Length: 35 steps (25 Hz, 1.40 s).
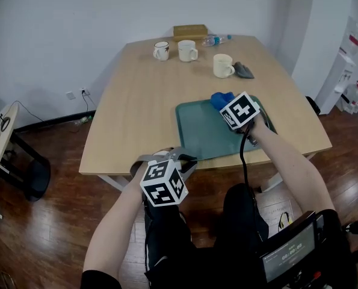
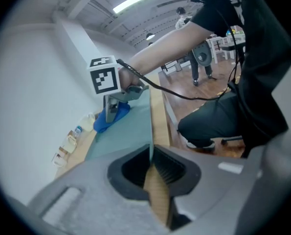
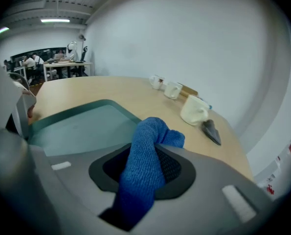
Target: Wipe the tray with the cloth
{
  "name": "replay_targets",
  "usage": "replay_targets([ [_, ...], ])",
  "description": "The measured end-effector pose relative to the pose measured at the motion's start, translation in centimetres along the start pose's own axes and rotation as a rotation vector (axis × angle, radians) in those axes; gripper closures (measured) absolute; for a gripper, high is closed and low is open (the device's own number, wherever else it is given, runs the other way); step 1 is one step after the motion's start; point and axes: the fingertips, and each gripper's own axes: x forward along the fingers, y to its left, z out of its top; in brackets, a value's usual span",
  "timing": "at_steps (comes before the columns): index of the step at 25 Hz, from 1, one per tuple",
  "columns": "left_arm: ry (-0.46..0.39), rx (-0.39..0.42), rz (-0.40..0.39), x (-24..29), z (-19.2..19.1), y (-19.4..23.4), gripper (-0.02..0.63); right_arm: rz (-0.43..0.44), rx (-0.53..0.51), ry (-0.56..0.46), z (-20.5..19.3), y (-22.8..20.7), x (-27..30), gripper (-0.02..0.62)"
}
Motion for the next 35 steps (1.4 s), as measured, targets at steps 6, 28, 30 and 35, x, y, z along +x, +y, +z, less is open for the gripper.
replay_targets([
  [6,-0.027,-0.022,-0.009,0.0,0.2,0.1,0.574,0.195,-0.111,-0.073,5.3,11.0,-0.1,0.475],
  [28,-0.02,-0.024,0.0,-1.0,-1.5,0.7,0.568,-0.027,0.234,0.027,-7.4,-9.3,-4.4,0.476],
  [30,-0.027,-0.047,0.007,-1.0,-1.7,1.1,0.563,-0.01,0.23,0.039,-7.9,-9.3,-4.4,0.477],
  [35,-0.024,-0.05,0.028,-0.9,-1.5,1.3,0.56,0.001,0.199,0.064,-8.0,-8.2,-4.1,0.477],
])
